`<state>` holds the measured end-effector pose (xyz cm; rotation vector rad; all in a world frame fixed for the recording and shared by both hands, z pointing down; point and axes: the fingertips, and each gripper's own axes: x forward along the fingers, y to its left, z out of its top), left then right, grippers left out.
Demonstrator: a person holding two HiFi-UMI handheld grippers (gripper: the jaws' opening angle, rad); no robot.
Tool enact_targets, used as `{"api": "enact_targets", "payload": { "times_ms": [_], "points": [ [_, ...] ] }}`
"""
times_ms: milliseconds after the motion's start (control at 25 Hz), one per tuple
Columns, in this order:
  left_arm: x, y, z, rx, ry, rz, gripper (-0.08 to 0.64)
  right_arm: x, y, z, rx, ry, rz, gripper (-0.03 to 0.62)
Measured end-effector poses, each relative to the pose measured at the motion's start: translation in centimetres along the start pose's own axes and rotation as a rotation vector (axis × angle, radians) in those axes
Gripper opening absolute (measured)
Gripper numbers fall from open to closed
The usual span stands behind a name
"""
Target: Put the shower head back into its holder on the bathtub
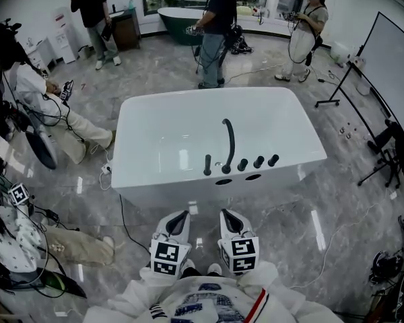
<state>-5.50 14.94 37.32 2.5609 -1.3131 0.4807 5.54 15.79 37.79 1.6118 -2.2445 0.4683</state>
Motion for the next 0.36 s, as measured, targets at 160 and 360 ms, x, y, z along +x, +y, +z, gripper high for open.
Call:
{"api": "enact_targets", "payload": {
  "times_ms": [160, 360],
  "points": [
    [0.1, -0.6, 0.6, 0.003, 0.001, 0.005, 0.000, -0.6, -0.6, 0.4, 0.002, -0.007, 0.006, 0.005],
    [0.6, -0.7, 1.4, 0.010, -0.011, 0.014, 0.000, -0.5, -1.1, 0.6, 0.001, -0.008, 0.012, 0.005]
  ]
}}
